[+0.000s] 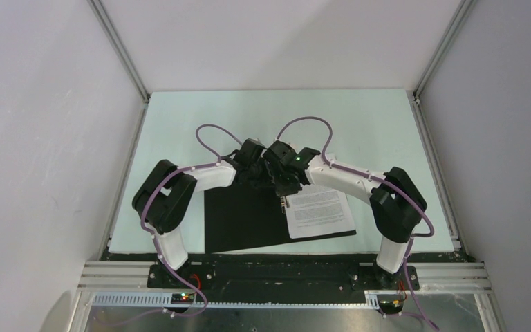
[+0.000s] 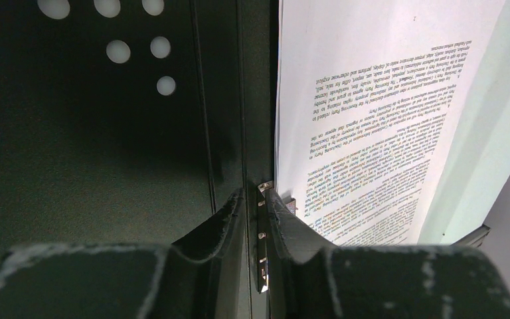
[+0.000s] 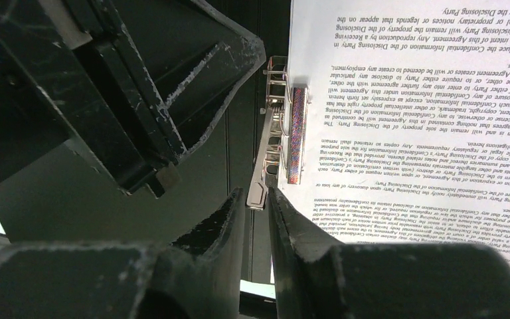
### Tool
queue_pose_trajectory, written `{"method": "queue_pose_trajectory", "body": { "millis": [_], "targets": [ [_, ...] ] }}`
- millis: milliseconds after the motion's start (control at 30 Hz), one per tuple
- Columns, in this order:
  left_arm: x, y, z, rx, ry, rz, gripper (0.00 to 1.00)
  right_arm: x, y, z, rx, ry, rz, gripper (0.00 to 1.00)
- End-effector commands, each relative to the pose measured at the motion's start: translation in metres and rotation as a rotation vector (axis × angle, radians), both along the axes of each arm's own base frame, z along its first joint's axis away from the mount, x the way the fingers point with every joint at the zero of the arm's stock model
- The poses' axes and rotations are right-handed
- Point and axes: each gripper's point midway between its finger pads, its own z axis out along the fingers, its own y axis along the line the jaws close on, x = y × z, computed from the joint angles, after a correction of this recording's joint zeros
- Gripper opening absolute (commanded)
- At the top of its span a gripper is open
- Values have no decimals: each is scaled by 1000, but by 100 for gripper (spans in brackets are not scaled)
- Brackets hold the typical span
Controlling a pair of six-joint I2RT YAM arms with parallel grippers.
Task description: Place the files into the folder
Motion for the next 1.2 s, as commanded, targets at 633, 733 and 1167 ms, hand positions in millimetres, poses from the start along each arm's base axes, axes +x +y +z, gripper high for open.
{"method": "queue_pose_trajectory", "body": {
  "millis": [633,733,1167],
  "targets": [
    [2,-3,10,-23,-31,-22,21,3,7,7,56,-18,-26,29],
    [2,-3,10,-24,-32,-22,21,5,7,10,68,-26,-31,29],
    [2,-3,9,-24,-30,-23,21,12,-3,11,52,-34,-71,29]
  ]
}}
